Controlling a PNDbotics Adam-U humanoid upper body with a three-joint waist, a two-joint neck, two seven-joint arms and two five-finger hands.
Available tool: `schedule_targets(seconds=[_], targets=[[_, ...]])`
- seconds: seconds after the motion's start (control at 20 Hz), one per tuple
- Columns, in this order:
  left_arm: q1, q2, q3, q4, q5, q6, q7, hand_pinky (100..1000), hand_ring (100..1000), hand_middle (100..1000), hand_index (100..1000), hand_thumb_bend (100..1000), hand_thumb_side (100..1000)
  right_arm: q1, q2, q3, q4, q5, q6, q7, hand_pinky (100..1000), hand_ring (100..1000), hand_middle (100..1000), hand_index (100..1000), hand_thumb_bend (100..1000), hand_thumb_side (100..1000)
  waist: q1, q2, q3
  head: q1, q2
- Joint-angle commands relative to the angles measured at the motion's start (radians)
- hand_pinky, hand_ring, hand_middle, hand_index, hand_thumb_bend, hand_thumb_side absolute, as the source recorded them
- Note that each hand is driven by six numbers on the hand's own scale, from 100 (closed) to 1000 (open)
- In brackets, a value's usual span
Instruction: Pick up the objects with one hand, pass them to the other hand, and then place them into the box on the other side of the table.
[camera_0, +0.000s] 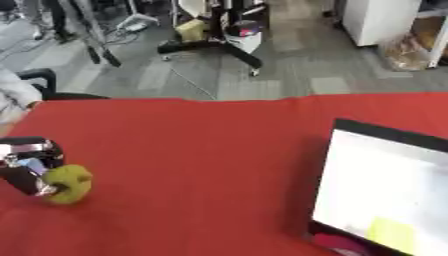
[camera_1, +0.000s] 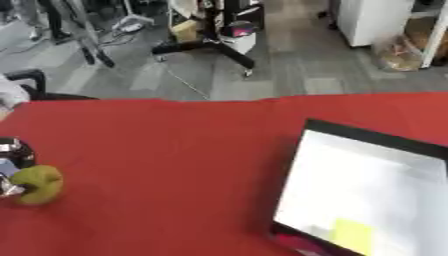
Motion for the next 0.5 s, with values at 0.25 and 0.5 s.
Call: schedule_targets(seconds=[0.25, 0.5], targets=[[0.028, 0.041, 0.002, -0.159, 0.128, 0.03, 0.056, 779, 661, 504, 391, 128, 131, -0.046, -0.003, 0.039, -0.019, 0.025, -0.002, 0.069, 1000, 995, 995, 1000, 297, 286, -0.013, -0.039, 0.012, -0.023, 0.001], [0.052, 0.029, -0.005, -0.272, 0.195, 0.056, 0.077, 776, 645, 494, 382, 100, 159, -0.093, 0.031, 0.096, 0.003, 0.083, -0.028, 0.166, 1000, 1000, 1000, 1000, 306, 287, -0.026, -0.045, 0.016, -0.065, 0.024]])
